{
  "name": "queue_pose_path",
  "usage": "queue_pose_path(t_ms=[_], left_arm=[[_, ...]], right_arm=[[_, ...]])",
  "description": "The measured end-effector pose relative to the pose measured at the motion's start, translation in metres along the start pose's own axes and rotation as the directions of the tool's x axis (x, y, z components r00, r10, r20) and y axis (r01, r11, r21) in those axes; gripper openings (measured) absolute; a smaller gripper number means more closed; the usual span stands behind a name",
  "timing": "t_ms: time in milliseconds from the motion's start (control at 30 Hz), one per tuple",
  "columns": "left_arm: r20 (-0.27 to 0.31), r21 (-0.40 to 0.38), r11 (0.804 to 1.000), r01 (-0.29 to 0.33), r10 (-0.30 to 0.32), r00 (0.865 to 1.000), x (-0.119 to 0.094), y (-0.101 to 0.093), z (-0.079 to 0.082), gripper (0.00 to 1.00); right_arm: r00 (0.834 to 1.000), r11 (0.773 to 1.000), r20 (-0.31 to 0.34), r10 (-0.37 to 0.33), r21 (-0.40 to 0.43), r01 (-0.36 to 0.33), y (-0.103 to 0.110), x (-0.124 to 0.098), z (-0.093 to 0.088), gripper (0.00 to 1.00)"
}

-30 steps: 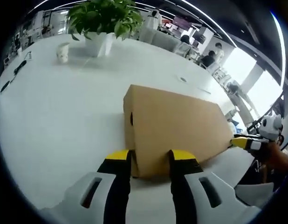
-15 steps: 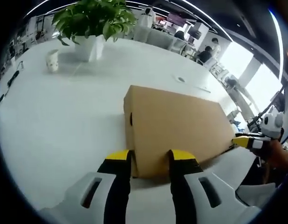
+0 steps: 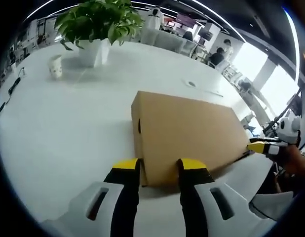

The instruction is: Operate the shoe box by opening the lid, removing the specified soft item, and placing it in the target area until the item is outside and the box remains undamaged.

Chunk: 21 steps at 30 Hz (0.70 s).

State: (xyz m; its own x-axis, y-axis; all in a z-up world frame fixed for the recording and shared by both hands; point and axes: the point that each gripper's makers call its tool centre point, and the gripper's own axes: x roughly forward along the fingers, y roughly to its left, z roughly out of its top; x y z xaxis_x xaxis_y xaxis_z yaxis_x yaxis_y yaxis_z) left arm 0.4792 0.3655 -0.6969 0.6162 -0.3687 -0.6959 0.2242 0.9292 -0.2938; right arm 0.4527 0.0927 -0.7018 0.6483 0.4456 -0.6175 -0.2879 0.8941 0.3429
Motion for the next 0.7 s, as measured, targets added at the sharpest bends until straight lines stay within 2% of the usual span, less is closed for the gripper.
queue_pose_path(t_ms=[33, 133, 233, 433, 567, 700], left_arm=[[0.010, 0.004, 1.000, 0.001, -0.001, 1.000, -0.004, -0.002, -0.001, 0.34], [0.025, 0.011, 1.000, 0.005, -0.005, 1.000, -0.010, -0.005, -0.002, 0.35], [0.063, 0.031, 0.999, 0.010, -0.012, 0.998, -0.022, -0.014, -0.001, 0.38], [0.108, 0.170, 0.985, 0.025, -0.044, 0.993, -0.041, -0.040, -0.003, 0.45], [0.141, 0.207, 0.977, 0.051, -0.081, 0.987, -0.051, -0.061, -0.006, 0.49], [0.149, 0.236, 0.970, 0.054, -0.091, 0.985, -0.056, -0.073, -0.013, 0.51]], right_arm=[[1.000, 1.000, 0.024, 0.006, -0.001, -0.006, -0.003, -0.006, 0.002, 0.34], [1.000, 1.000, 0.030, 0.005, -0.011, -0.005, -0.010, -0.023, -0.003, 0.41], [0.998, 1.000, 0.052, -0.028, 0.005, 0.028, -0.027, -0.050, -0.008, 0.45], [0.988, 0.996, 0.125, -0.087, 0.044, 0.082, -0.056, -0.099, -0.013, 0.51], [0.978, 0.991, 0.165, -0.127, 0.056, 0.119, -0.070, -0.131, -0.019, 0.58], [0.969, 0.988, 0.198, -0.148, 0.073, 0.136, -0.083, -0.152, -0.025, 0.62]])
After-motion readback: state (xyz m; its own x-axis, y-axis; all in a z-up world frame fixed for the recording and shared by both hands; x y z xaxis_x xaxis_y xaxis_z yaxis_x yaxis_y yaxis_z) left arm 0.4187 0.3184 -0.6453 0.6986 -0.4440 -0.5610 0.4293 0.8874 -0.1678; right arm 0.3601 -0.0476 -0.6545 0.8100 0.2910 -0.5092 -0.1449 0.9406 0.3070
